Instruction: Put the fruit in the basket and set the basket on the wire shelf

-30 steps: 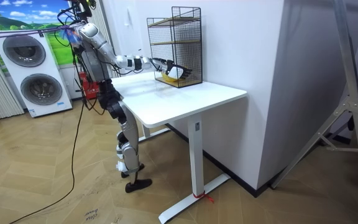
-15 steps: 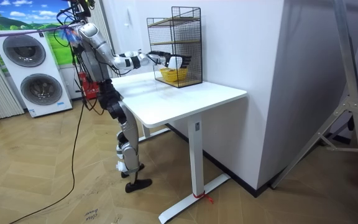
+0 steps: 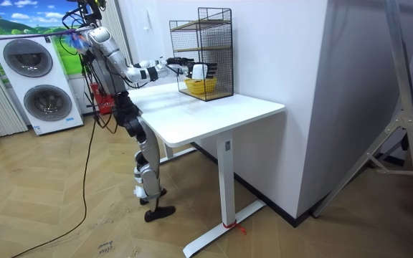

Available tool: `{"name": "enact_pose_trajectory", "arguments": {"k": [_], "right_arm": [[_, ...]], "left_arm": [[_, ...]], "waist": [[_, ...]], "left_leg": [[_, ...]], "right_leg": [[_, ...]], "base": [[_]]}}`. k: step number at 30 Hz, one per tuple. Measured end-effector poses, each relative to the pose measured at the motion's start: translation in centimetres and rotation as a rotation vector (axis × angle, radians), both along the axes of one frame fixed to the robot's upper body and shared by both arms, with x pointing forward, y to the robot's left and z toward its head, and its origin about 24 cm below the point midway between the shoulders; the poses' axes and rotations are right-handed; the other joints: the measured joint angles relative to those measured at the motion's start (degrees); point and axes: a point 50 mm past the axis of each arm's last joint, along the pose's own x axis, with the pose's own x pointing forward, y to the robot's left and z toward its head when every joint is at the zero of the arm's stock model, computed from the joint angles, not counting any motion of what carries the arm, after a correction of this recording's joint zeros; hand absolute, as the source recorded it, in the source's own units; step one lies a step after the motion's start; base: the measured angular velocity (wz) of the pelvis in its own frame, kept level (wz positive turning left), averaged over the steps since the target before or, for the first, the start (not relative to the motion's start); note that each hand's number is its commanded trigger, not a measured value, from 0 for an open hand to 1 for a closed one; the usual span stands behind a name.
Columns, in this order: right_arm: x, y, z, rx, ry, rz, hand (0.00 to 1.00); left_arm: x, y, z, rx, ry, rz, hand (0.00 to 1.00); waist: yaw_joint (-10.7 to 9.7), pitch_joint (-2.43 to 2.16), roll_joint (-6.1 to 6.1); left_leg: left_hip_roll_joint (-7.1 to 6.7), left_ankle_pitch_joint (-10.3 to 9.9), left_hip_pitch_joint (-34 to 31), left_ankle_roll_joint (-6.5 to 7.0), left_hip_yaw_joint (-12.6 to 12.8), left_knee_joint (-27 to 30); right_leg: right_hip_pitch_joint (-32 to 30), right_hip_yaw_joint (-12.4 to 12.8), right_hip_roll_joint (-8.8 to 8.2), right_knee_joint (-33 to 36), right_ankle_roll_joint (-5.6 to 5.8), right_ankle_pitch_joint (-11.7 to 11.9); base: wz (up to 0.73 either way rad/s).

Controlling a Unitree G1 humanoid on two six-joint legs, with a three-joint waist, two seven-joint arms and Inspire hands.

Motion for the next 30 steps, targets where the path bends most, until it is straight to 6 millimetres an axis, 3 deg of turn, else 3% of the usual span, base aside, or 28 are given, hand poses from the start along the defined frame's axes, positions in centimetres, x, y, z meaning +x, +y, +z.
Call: {"name": "enact_pose_trajectory", "arguments": {"k": [6,16,22,25,30], "right_arm": [[-1.3,0.0,1.5,-0.069,-0.098,0.038,0.0],[-5.0,-1.9,-1.4,-0.074,-0.026,0.009,0.0],[-5.0,-2.1,-0.4,-0.089,-0.084,0.033,0.0],[-6.2,-2.1,0.0,-0.092,-0.126,0.04,0.0],[-8.3,-2.4,-1.2,-0.118,-0.085,0.062,0.0]], "left_arm": [[-1.7,0.5,0.0,-0.002,-0.048,-0.031,0.0],[-5.7,2.2,-2.7,-0.008,-0.019,-0.003,0.0],[-5.9,2.7,-2.4,-0.007,-0.052,0.003,0.0],[-7.3,2.9,-2.1,-0.003,-0.082,0.011,0.0],[-9.3,3.6,-3.3,0.003,-0.045,0.038,0.0]], "waist": [[0.0,0.03,-0.42],[0.0,0.02,-1.02],[0.0,0.07,-0.96],[-0.3,0.14,-0.85],[-0.1,0.04,-0.49]], "left_leg": [[0.04,0.2,-0.2,-0.11,0.1,-0.4],[0.11,-0.1,-0.3,-0.46,0.1,-0.4],[0.13,-0.1,-0.4,-0.48,0.1,-0.5],[0.15,-0.1,-0.4,-0.48,0.1,-0.6],[0.18,-0.3,-0.4,-0.52,0.1,-0.5]], "right_leg": [[-0.5,0.4,0.09,-0.1,-0.06,0.0],[-0.6,0.4,0.03,-0.1,0.5,-0.4],[-0.6,0.5,0.18,-0.1,0.47,-0.4],[-0.5,0.5,0.1,-0.2,0.47,-0.4],[-0.5,0.5,0.08,-0.1,0.44,-0.7]], "base": [[-0.01],[0.0],[0.0],[0.0],[0.0]]}}
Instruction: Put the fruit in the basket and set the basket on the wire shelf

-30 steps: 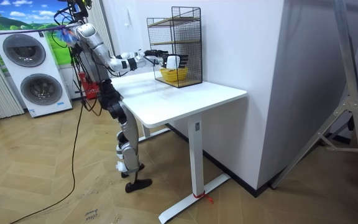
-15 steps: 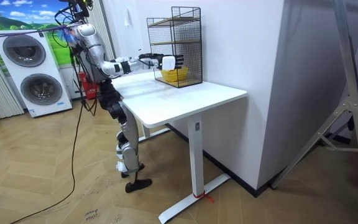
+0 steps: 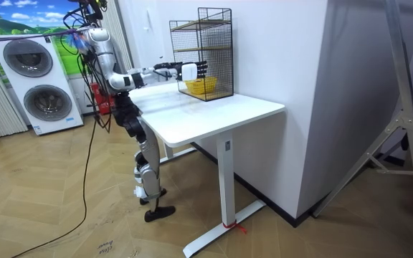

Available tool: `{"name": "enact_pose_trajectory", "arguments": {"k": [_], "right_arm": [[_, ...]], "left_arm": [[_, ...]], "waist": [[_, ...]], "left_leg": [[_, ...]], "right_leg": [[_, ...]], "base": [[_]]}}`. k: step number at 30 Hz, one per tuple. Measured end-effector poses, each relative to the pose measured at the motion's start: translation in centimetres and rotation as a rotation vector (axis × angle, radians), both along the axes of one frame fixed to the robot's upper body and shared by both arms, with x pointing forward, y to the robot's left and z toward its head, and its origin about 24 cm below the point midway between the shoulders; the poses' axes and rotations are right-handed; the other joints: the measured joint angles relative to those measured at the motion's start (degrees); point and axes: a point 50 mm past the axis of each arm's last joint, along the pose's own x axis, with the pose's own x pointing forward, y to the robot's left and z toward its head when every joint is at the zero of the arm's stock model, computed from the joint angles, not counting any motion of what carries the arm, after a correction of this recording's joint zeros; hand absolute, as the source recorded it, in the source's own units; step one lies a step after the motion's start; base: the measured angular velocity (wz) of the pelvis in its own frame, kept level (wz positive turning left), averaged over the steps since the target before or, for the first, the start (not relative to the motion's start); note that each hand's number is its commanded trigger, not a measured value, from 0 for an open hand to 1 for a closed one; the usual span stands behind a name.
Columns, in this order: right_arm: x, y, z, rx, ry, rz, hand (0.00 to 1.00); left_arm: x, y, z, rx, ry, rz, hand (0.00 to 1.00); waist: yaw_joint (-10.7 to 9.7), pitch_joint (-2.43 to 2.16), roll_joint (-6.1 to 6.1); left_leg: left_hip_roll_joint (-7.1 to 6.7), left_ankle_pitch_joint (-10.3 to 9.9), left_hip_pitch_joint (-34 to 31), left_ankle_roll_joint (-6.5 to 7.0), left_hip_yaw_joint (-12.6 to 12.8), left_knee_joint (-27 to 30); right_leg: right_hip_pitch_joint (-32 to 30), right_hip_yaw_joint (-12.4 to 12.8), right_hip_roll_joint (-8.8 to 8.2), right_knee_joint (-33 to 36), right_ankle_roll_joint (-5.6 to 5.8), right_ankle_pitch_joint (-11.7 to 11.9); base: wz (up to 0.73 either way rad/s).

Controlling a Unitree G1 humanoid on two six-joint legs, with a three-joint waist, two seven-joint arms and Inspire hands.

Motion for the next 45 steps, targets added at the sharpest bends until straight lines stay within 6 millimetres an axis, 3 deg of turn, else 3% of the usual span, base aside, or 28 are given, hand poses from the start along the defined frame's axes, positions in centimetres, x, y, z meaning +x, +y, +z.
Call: {"name": "enact_pose_trajectory", "arguments": {"k": [4,10,18,24,28,33,36,37,38,41,45], "right_arm": [[-0.7,-0.1,-0.5,-0.112,0.024,0.022,0.0],[-1.6,-0.3,0.2,-0.088,-0.048,0.021,0.0],[-4.1,-1.2,-0.8,-0.093,0.001,-0.013,0.0],[-4.3,-4.2,1.7,-0.166,-0.102,-0.201,0.0],[-5.1,-6.9,4.4,-0.215,-0.218,-0.418,0.0],[-7.1,-10.3,7.7,-0.309,-0.353,-0.713,0.0],[-8.5,-12.1,10.4,-0.384,-0.465,-0.886,0.0],[-9.3,-12.6,11.3,-0.427,-0.511,-0.962,0.0],[-10.1,-13.2,12.1,-0.481,-0.555,-1.037,0.0],[-11.8,-14.3,13.8,-0.579,-0.648,-1.216,0.0],[-15.5,-16.3,18.3,-0.673,-0.892,-1.512,0.0]], "left_arm": [[-1.5,0.3,-0.5,0.001,0.009,0.0,0.0],[-3.1,0.8,-0.8,0.007,-0.01,0.003,0.0],[-4.1,1.5,0.3,0.002,-0.058,0.019,0.0],[-4.4,3.1,1.8,0.023,-0.122,0.084,0.0],[-5.2,6.2,5.8,0.112,-0.321,0.233,0.0],[-7.5,10.1,9.9,0.242,-0.489,0.477,0.0],[-9.5,12.1,12.4,0.307,-0.598,0.674,0.0],[-10.2,12.7,13.1,0.337,-0.636,0.757,0.0],[-11.0,13.4,13.8,0.383,-0.658,0.842,0.0],[-12.6,14.5,15.5,0.457,-0.719,1.021,0.0],[-16.7,16.6,19.5,0.562,-0.905,1.385,0.0]], "waist": [[-0.2,0.03,0.04],[-1.2,0.29,0.22],[-1.0,0.21,0.62],[-1.0,0.43,0.93],[-0.9,0.57,1.3],[0.5,0.19,1.8],[1.3,0.12,1.88],[1.5,-0.12,2.12],[1.8,0.07,1.65],[2.1,-0.39,1.89],[2.9,-0.54,1.12]], "left_leg": [[0.0,0.0,-0.4,-0.01,0.0,-0.1],[-0.01,0.0,-0.4,-0.02,-0.3,0.1],[0.04,-0.2,-0.9,-0.04,0.1,0.2],[0.04,-0.2,-1.1,-0.07,-0.2,0.4],[-0.01,-0.3,-1.7,-0.09,-0.9,0.8],[-0.13,-0.3,-1.6,-0.13,-0.8,0.7],[-0.18,-0.2,-1.7,-0.15,-0.6,0.6],[-0.21,-0.2,-1.7,-0.17,-0.7,0.6],[-0.24,-0.2,-1.7,-0.19,-0.8,0.7],[-0.24,-0.3,-1.7,-0.21,-1.0,0.9],[-0.55,-0.4,-2.2,-0.22,-1.2,1.2]], "right_leg": [[-0.4,0.0,0.0,0.0,0.17,0.1],[-0.2,-0.4,-0.03,0.0,0.16,0.1],[-0.9,0.2,0.02,0.3,-0.21,-0.2],[-1.0,-0.2,0.05,0.2,0.16,0.0],[-1.0,-0.9,-0.02,0.1,0.11,-0.1],[-1.6,-0.8,-0.24,1.4,0.07,-0.8],[-2.0,-0.6,-0.31,1.9,0.08,-1.0],[-2.0,-1.1,-0.39,2.0,0.05,-1.1],[-2.1,-1.2,-0.49,2.2,0.06,-1.3],[-2.0,-1.2,-0.46,2.4,0.02,-1.5],[-3.1,-1.8,-1.1,4.5,-0.34,-2.9]], "base": [[0.0],[0.02],[-0.04],[0.03],[0.09],[0.0],[-0.03],[0.07],[0.07],[0.03],[0.04]]}}
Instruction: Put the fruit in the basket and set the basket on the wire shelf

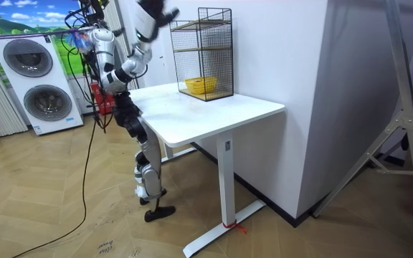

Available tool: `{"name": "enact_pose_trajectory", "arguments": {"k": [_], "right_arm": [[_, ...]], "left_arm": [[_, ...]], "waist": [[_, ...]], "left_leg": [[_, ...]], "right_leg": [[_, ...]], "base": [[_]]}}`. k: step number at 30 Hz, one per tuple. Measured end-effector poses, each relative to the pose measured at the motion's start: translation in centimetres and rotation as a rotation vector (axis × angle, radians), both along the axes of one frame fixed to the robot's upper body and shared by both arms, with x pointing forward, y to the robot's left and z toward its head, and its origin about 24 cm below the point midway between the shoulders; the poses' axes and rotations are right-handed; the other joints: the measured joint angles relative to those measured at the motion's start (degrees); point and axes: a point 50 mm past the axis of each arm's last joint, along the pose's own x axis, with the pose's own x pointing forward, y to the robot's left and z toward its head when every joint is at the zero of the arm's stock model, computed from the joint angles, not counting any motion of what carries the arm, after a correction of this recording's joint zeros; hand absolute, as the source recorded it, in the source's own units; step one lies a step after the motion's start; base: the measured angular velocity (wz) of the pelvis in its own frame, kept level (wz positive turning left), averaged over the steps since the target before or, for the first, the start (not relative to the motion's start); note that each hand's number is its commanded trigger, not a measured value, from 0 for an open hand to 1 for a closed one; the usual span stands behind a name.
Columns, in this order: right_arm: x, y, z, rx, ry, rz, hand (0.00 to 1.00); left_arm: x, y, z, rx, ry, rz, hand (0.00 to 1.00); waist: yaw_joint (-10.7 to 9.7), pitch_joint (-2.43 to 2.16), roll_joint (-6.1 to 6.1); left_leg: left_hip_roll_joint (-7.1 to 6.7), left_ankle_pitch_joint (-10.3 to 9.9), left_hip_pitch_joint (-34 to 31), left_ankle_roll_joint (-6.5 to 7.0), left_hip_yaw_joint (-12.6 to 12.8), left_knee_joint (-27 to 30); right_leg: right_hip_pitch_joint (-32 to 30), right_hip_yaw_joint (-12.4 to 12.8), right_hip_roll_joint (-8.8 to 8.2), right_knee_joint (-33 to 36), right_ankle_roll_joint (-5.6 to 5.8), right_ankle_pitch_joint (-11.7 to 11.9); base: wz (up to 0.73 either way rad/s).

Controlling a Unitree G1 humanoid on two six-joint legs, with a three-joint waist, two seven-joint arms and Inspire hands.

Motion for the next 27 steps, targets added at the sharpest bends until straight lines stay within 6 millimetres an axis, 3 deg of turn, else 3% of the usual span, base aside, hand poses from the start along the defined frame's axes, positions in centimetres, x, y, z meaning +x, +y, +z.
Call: {"name": "enact_pose_trajectory", "arguments": {"k": [2,4,6,8,9,12,15,16,17,18,20,22,25,27], "right_arm": [[-2.2,-0.5,1.6,-0.057,-0.143,-0.122,0.0],[-3.4,-1.5,2.3,-0.05,-0.238,-0.19,0.0],[-4.5,-3.0,2.3,0.012,-0.295,-0.251,0.0],[-6.1,-5.3,0.2,0.185,-0.297,-0.354,0.0],[-6.5,-5.9,-0.5,0.245,-0.296,-0.372,0.0],[-8.2,-7.9,-4.5,0.524,-0.295,-0.463,0.0],[-8.8,-8.2,-10.0,0.755,-0.209,-0.53,0.0],[-9.2,-8.0,-12.9,0.882,-0.178,-0.556,0.0],[-9.8,-7.4,-16.0,1.016,-0.152,-0.582,0.0],[-10.1,-6.9,-17.5,1.084,-0.139,-0.597,0.0],[-12.3,-4.6,-23.0,1.348,-0.149,-0.689,0.0],[-14.2,-2.4,-26.2,1.502,-0.163,-0.784,0.0],[-16.9,0.5,-29.0,1.639,-0.199,-0.911,0.0],[-17.2,1.7,-30.0,1.679,-0.156,-0.924,0.0]], "left_arm": [[-2.4,0.6,1.9,0.042,-0.162,0.149,0.0],[-4.0,1.8,2.3,0.014,-0.248,0.265,0.0],[-5.8,3.9,1.7,-0.091,-0.307,0.387,0.0],[-7.5,6.8,-1.0,-0.31,-0.307,0.537,0.0],[-8.0,7.4,-1.9,-0.372,-0.305,0.569,0.0],[-8.9,9.1,-6.5,-0.662,-0.305,0.662,0.0],[-9.3,9.3,-11.6,-0.89,-0.227,0.726,0.0],[-9.2,9.1,-14.1,-1.003,-0.186,0.74,0.0],[-9.4,8.8,-16.9,-1.127,-0.146,0.758,0.0],[-9.6,8.5,-18.3,-1.186,-0.124,0.771,0.0],[-10.9,6.5,-23.1,-1.422,-0.113,0.826,0.0],[-12.1,4.7,-25.6,-1.537,-0.129,0.886,0.0],[-14.1,2.7,-28.1,-1.651,-0.152,0.98,0.0],[-14.6,1.9,-29.0,-1.686,-0.141,1.001,0.0]], "waist": [[0.2,-0.17,-0.46],[0.4,-0.14,-0.64],[0.3,-0.09,-0.7],[0.4,-0.12,-0.9],[0.4,-0.11,-1.0],[0.2,-0.14,-0.95],[0.1,-0.04,-0.91],[0.2,-0.03,-0.9],[0.3,-0.02,-0.84],[0.4,-0.03,-0.79],[0.4,-0.03,-0.48],[0.4,-0.12,-0.49],[0.4,-0.11,-0.49],[0.4,-0.1,-0.53]], "left_leg": [[-0.02,-0.6,-0.9,-0.22,-0.4,1.4],[0.01,-0.9,-1.2,-0.31,-0.6,1.9],[0.06,-0.9,-1.3,-0.33,-0.6,1.8],[-0.05,-1.1,-2.4,-0.13,-1.0,1.9],[-0.14,-1.1,-2.6,-0.13,-1.0,1.9],[-0.42,-1.1,-4.2,-0.18,-1.9,2.8],[-0.71,-1.1,-5.1,-0.2,-2.3,2.9],[-0.7,-1.1,-5.1,-0.22,-2.2,2.9],[-0.66,-1.1,-5.1,-0.22,-2.2,2.9],[-0.61,-1.1,-4.9,-0.22,-2.1,2.9],[-0.52,-1.3,-4.3,0.06,-2.0,2.9],[-0.57,-1.6,-4.1,0.24,-2.0,2.9],[-0.76,-1.7,-4.0,0.29,-2.0,2.9],[-0.77,-1.8,-3.7,0.29,-2.0,2.7]], "right_leg": [[-1.0,-0.4,-0.28,1.5,-0.14,-1.0],[-1.0,-1.0,-0.44,2.0,-0.32,-1.4],[-1.2,-0.9,-0.36,2.0,-0.35,-1.4],[-2.2,-1.1,-0.49,2.5,-0.33,-1.7],[-2.7,-1.1,-0.62,2.8,-0.36,-1.8],[-3.4,-1.3,-0.7,3.1,-0.17,-2.0],[-4.2,-1.7,-0.98,3.5,0.04,-2.2],[-4.3,-1.5,-0.96,3.4,0.21,-2.0],[-4.0,-1.5,-0.97,3.3,0.31,-1.8],[-3.9,-1.5,-0.95,3.2,0.3,-1.7],[-3.0,-1.6,-0.92,2.5,0.05,-1.7],[-2.9,-1.5,-0.94,2.5,0.08,-1.8],[-3.0,-1.2,-1.07,2.9,0.24,-1.9],[-2.9,-1.0,-1.07,2.9,0.27,-1.9]], "base": [[0.09],[0.06],[0.03],[0.07],[0.09],[0.12],[0.08],[0.0],[0.0],[0.0],[0.0],[0.0],[-0.02],[-0.07]]}}
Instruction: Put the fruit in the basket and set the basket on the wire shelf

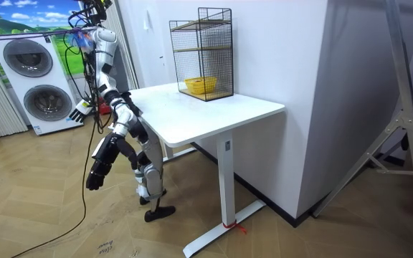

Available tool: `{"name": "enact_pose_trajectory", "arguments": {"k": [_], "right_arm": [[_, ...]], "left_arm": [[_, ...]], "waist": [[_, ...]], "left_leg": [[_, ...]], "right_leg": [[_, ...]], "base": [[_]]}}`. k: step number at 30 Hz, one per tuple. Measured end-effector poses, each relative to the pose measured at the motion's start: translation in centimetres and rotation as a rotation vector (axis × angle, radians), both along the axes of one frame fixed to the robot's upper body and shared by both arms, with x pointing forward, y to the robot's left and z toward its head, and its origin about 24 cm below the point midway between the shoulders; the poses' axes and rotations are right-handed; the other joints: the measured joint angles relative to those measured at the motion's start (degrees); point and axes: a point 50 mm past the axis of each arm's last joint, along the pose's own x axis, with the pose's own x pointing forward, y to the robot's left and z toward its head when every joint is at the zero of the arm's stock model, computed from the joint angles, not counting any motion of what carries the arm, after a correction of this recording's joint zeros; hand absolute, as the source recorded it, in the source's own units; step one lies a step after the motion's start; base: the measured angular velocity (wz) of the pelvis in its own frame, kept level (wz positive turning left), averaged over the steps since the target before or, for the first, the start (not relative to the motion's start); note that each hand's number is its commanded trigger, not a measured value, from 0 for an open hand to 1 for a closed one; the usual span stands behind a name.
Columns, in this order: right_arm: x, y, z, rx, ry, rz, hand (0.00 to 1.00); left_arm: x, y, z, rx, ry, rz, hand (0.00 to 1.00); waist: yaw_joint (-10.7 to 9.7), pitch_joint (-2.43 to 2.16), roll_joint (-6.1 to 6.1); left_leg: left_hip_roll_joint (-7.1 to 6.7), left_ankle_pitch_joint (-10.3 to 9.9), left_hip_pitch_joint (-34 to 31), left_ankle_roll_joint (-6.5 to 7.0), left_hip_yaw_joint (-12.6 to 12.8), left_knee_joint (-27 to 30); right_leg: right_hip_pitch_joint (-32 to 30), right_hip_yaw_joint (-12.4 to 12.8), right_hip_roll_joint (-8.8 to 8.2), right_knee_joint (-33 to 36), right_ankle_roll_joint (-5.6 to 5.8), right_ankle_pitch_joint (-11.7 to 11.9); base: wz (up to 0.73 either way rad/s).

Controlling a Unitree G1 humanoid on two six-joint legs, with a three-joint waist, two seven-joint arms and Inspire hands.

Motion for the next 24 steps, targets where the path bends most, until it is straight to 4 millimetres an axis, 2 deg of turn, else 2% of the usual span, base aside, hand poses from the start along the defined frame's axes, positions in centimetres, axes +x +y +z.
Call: {"name": "enact_pose_trajectory", "arguments": {"k": [5,7,12,15,17,18,20,24], "right_arm": [[0.9,2.6,-2.9,0.167,0.02,0.1,0.0],[1.6,3.5,-3.8,0.227,0.011,0.149,0.0],[2.1,5.4,-5.5,0.36,-0.029,0.265,0.0],[2.2,6.5,-6.4,0.475,-0.007,0.462,0.0],[3.4,7.0,-7.0,0.574,0.024,0.736,0.0],[3.5,7.1,-7.1,0.6,0.041,0.811,0.0],[5.0,7.4,-7.6,0.683,0.084,1.088,0.0],[6.5,7.9,-8.0,0.778,0.105,1.371,0.0]], "left_arm": [[1.3,-2.4,-3.4,-0.156,0.025,-0.144,0.0],[1.5,-3.6,-4.5,-0.223,0.037,-0.207,0.0],[0.9,-6.0,-6.5,-0.364,0.075,-0.4,0.0],[0.9,-7.1,-7.4,-0.459,0.138,-0.616,0.0],[2.0,-7.9,-8.2,-0.538,0.183,-0.854,0.0],[2.3,-8.0,-8.3,-0.555,0.198,-0.915,0.0],[3.7,-8.3,-8.7,-0.616,0.277,-1.191,0.0],[6.0,-9.2,-9.4,-0.688,0.39,-1.576,0.0]], "waist": [[-0.3,0.06,-0.2],[-1.3,0.04,-0.24],[-1.5,0.04,-0.46],[-1.6,0.14,-0.59],[-1.6,0.18,-0.64],[-1.6,0.22,-0.59],[-2.2,0.25,-0.45],[-2.9,0.33,-0.23]], "left_leg": [[0.1,0.1,1.5,-0.14,0.9,-1.3],[0.21,0.1,1.7,-0.16,0.9,-1.4],[0.4,0.1,2.8,-0.23,1.6,-2.3],[0.38,0.2,4.0,-0.36,1.7,-3.1],[0.38,0.2,4.8,-0.36,1.8,-3.1],[0.42,0.2,5.1,-0.37,1.8,-3.1],[0.57,0.2,5.6,-0.39,1.5,-3.1],[0.56,0.4,5.7,-0.68,1.2,-3.1]], "right_leg": [[1.0,0.6,0.08,-0.5,-0.07,0.3],[1.5,0.2,0.1,-1.1,-0.07,0.6],[2.8,0.4,0.27,-2.4,-0.01,1.4],[4.0,0.6,0.41,-3.6,0.15,1.9],[4.7,1.0,0.56,-3.7,0.18,2.0],[5.0,1.0,0.66,-4.0,0.16,2.0],[6.2,0.8,1.03,-5.3,0.05,2.7],[6.5,0.7,1.15,-5.7,-0.01,2.9]], "base": [[-0.03],[0.03],[-0.07],[0.0],[0.0],[-0.06],[0.0],[0.02]]}}
